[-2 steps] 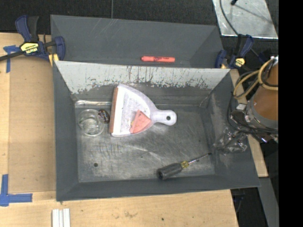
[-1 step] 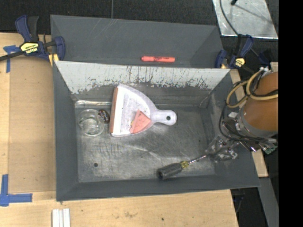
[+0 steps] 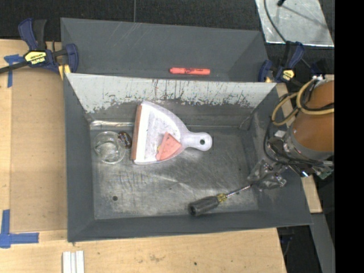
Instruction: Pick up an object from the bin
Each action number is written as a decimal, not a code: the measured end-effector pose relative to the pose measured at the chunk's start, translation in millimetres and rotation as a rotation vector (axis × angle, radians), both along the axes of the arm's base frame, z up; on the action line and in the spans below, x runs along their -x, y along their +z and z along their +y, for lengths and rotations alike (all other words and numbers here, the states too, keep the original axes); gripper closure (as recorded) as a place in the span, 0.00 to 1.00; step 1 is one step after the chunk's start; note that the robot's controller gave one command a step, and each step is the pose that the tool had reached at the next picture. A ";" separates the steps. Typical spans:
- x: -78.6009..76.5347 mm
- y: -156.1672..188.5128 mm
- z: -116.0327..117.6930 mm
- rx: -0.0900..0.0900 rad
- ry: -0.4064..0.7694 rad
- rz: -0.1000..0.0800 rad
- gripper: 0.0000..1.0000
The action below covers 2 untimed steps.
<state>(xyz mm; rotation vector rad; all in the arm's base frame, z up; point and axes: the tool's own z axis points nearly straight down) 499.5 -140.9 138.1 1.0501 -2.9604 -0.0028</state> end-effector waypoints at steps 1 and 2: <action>-20.1 5.6 8.9 0.001 -0.107 -0.005 1.00; -3.2 3.0 28.0 0.001 -0.135 -0.005 1.00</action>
Offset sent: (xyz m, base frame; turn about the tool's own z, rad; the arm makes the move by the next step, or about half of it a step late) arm -0.0053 0.0338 0.0014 0.1177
